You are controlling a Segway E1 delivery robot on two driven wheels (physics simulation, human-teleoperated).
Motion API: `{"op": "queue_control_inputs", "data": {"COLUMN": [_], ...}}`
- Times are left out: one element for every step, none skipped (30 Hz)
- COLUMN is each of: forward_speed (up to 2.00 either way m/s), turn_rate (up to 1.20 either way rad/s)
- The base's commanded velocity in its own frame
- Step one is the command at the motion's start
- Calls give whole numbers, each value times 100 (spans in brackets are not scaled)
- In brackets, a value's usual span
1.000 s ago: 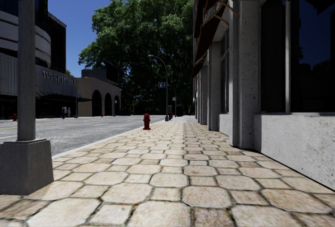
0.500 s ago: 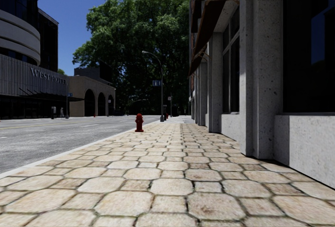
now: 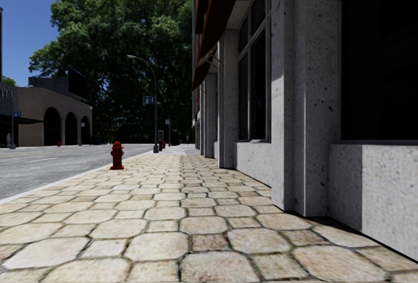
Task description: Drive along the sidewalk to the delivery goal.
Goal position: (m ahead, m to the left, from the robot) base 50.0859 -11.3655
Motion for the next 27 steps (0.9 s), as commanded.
{"op": "queue_control_inputs", "data": {"forward_speed": [200,200,200,200,200,200,200,200,200,200,200,200,200,200,200,200,200,200,200,200,200,200,200,200,200,200,200], "turn_rate": [0,0,0,0,0,0,0,0,0,0,3,3,51,89,93,80,23,23,6,0,0,0,0,0,0,0,0]}}
